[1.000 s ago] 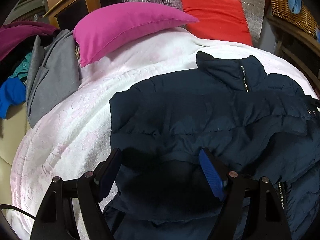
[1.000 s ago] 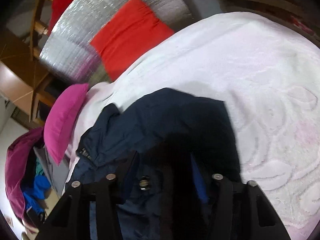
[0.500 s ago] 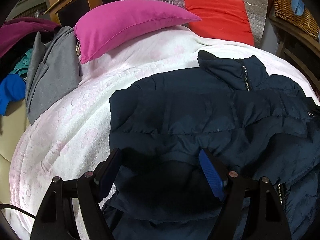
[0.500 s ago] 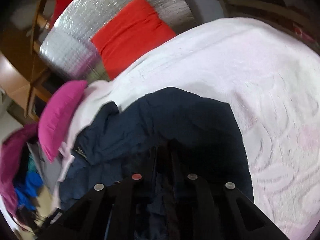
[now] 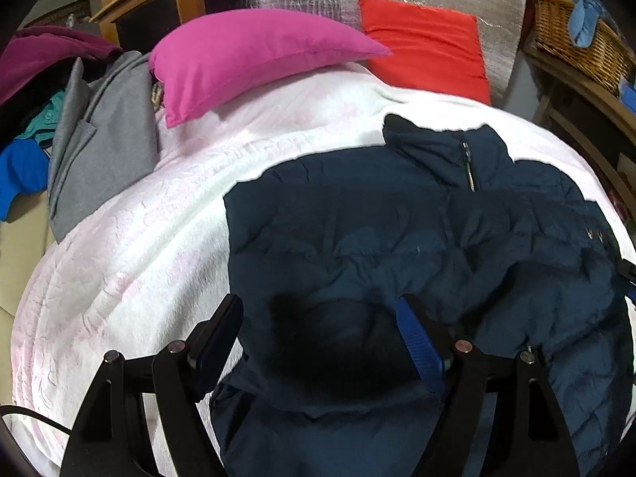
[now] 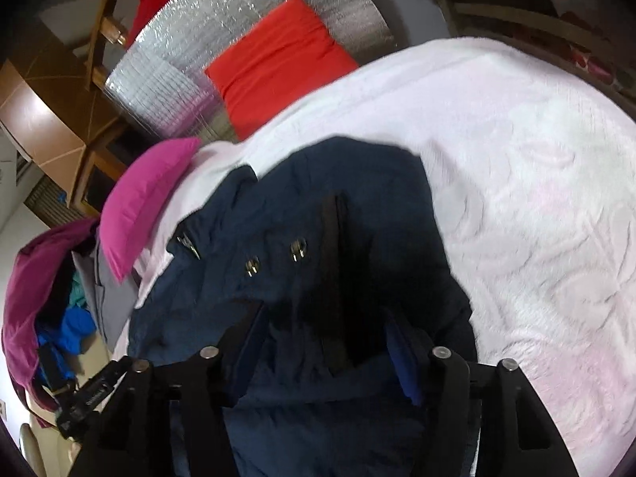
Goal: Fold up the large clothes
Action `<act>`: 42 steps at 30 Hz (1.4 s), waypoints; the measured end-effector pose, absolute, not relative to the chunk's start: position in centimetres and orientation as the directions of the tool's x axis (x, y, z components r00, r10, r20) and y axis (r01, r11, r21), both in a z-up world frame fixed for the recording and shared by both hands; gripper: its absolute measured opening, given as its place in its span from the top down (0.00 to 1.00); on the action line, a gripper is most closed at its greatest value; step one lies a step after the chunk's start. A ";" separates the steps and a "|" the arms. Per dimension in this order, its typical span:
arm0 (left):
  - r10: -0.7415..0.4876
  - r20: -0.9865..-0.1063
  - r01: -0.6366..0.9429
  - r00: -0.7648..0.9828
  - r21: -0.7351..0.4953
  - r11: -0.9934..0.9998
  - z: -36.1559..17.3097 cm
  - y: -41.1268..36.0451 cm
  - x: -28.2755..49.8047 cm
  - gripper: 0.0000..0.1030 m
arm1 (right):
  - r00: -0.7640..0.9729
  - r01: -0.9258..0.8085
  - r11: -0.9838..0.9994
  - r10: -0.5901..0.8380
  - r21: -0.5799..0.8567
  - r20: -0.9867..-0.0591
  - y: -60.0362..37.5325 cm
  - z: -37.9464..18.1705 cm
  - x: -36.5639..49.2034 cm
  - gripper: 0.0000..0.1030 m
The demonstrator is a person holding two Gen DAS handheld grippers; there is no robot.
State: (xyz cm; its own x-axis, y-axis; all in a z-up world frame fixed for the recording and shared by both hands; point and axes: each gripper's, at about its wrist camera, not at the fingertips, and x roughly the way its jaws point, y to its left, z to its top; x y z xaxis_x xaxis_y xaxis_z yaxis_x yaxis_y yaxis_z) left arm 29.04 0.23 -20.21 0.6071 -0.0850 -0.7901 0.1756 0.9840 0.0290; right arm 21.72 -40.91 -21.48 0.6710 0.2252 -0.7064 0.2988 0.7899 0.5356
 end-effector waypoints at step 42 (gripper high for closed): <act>-0.473 -0.807 0.094 0.353 -0.473 0.876 -23.1 2.0 28.7 0.23 | 0.663 0.276 0.543 0.490 0.793 -0.566 -30.7 -23.9 21.1 0.33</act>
